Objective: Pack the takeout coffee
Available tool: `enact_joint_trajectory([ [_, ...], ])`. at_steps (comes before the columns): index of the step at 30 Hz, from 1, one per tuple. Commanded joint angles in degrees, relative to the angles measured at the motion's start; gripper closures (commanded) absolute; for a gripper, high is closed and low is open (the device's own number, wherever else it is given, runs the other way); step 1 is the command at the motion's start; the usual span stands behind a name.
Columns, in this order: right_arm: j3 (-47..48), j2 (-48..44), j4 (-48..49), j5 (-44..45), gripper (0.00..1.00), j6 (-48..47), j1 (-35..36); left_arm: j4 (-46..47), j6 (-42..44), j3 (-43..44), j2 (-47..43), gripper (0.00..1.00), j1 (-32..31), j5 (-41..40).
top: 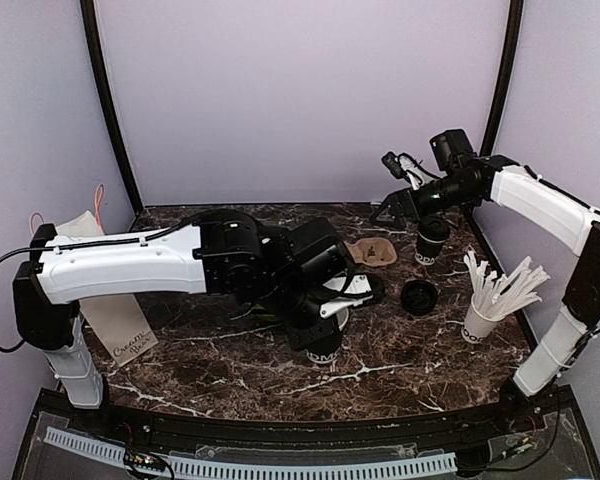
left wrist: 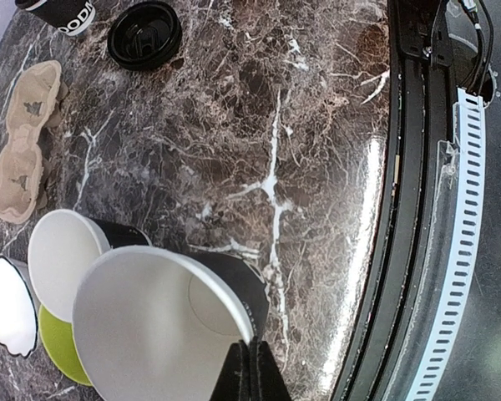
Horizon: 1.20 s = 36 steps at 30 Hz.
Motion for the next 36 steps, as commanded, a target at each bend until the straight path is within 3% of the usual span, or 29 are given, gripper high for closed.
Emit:
enact_joint_trajectory([
  [1,-0.72,-1.82,1.06,0.43,0.06,-1.31,0.23,6.57,0.28,-1.96,1.38,1.00,-0.34,0.75],
  [15,-0.36,-0.95,0.63,1.11,0.06,-1.72,0.28,10.40,2.41,-5.07,5.26,1.00,-0.34,-3.78],
  [17,-0.09,-0.94,0.38,1.04,0.06,-1.95,0.23,10.42,2.40,-5.02,5.55,0.92,-0.33,-3.30],
  [21,0.27,-1.21,0.08,1.41,0.06,-2.13,0.24,9.39,2.62,-3.92,5.70,0.64,-0.34,-2.08],
  [27,0.99,-1.85,-0.50,1.17,0.06,-2.33,0.23,3.80,0.95,3.73,3.58,0.52,-0.18,-5.91],
  [31,0.69,-2.15,-0.30,1.64,0.06,-2.61,0.23,-0.16,-10.18,10.04,2.09,0.46,5.51,-7.99],
  [36,0.08,-2.47,0.08,2.56,0.06,-2.95,0.23,-6.28,-21.74,13.14,4.67,0.51,16.66,-1.61],
])
